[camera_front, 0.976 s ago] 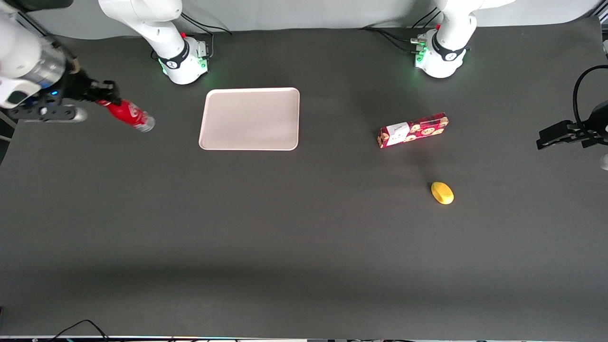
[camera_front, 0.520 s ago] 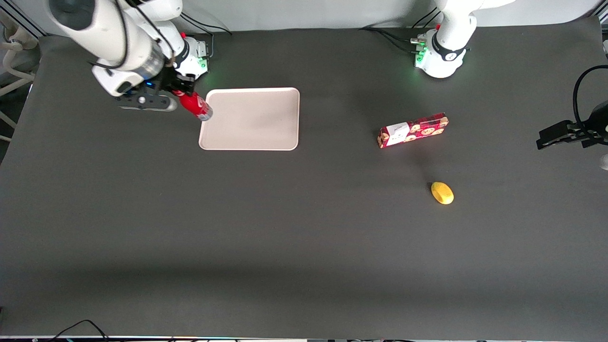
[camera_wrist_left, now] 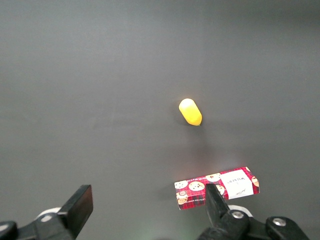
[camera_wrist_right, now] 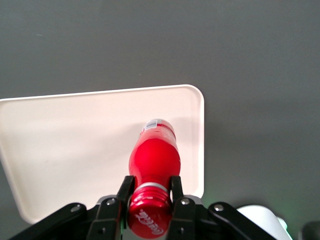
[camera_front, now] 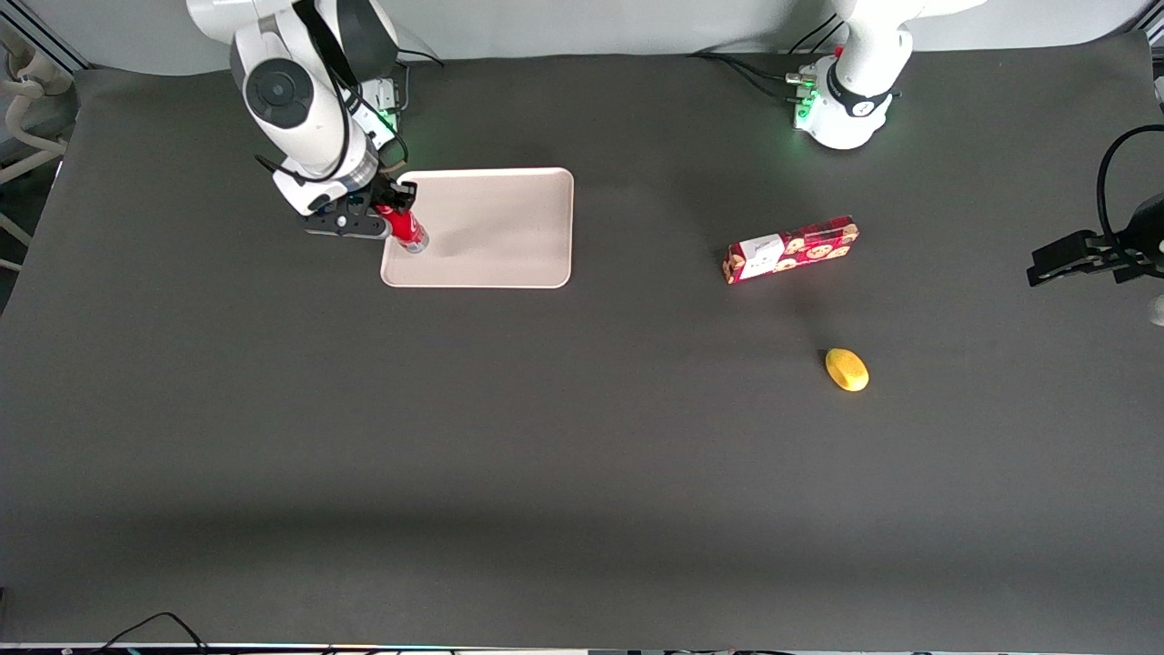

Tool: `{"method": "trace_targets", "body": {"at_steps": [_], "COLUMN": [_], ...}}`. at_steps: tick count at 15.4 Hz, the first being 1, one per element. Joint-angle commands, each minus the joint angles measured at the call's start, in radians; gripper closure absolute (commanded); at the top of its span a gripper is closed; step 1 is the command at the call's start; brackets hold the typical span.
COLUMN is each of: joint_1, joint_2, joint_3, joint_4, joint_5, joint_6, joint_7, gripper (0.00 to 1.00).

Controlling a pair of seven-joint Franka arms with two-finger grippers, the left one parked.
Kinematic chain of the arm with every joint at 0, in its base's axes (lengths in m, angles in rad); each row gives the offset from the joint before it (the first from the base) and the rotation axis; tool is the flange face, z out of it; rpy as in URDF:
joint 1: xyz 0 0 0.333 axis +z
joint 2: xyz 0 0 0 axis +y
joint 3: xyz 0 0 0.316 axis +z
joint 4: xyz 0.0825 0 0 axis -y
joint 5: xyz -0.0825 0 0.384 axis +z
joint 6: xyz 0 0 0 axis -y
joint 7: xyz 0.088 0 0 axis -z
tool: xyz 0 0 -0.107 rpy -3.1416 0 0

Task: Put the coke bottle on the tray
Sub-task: 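Stand the bottle upright on the tray and open the right gripper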

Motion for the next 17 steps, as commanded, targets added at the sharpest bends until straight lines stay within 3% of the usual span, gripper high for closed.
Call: {"method": "trace_targets", "body": {"at_steps": [1,9,10,11,12,17], "joint_1": [0.013,0.013,0.012,0.011,0.011,0.007], "joint_2": [-0.06,-0.052,-0.051,-0.049,-0.048,-0.049], "joint_3": [0.007,0.021,0.027,0.039,0.05,0.049], "joint_4": [-0.17,-0.221,-0.221,-0.221,-0.221,-0.189], "joint_5": [0.018,0.016,0.016,0.014,0.014,0.008], "joint_6": [0.166,0.187,0.191,0.193,0.197,0.193], "joint_7": [-0.005,-0.008,-0.006,-0.006,-0.005,-0.005], "gripper": [1.0,1.0,0.78,0.36,0.0,0.0]}}
